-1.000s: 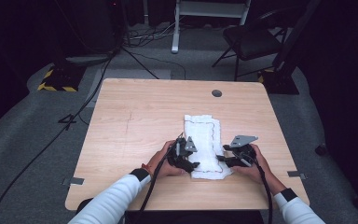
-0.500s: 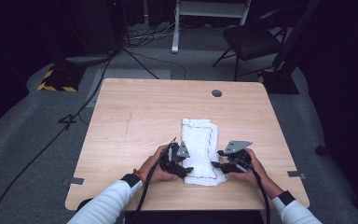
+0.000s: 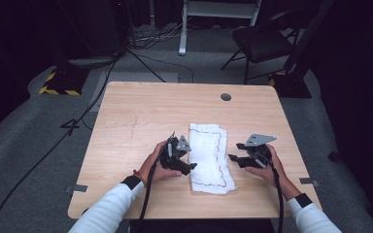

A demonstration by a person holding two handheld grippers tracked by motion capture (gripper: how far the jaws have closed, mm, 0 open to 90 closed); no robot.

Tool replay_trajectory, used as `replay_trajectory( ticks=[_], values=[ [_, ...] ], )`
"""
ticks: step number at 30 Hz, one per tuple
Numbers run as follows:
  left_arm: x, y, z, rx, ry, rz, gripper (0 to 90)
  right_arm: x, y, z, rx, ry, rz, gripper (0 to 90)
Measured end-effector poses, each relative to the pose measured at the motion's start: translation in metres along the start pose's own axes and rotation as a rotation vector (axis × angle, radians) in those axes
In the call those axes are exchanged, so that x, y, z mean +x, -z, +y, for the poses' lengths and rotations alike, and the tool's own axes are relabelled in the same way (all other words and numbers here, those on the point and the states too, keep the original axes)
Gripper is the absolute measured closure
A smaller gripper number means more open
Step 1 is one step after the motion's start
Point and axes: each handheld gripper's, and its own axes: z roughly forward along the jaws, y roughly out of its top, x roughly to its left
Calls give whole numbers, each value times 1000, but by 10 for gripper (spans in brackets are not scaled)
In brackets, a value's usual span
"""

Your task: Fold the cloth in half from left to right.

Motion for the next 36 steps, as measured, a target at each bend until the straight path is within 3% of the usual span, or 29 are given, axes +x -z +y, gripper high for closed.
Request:
replay_trajectory(
  ticks=[1, 5, 9, 13, 15, 20, 24, 32, 36],
  values=[
    [3, 1, 2, 12, -20, 12, 217, -3, 0, 2, -6, -3, -6, 403],
    [16, 2, 6, -18, 11, 36, 216, -14, -3, 11, -15, -15, -32, 403],
    [30, -3, 10, -10, 41, 57, 245, -24, -11, 19, -11, -26, -42, 407],
    [46, -13, 17, 2, 56, 99, 247, -30, -19, 28, 0, -20, -62, 413],
    [52, -18, 20, 8, 76, 92, 248, -32, -23, 33, 0, -24, -70, 421],
    [63, -36, 30, 22, 84, 121, 248, -36, -35, 43, 8, -19, -80, 444],
    [71, -50, 34, 21, 102, 123, 244, -37, -50, 47, 29, -22, -86, 437],
    [89, -72, 34, 16, 201, 103, 210, -42, -78, 47, 46, -46, -78, 382],
    [96, -79, 36, 32, 225, 105, 191, -44, -92, 44, 72, -69, -78, 368]
  ],
)
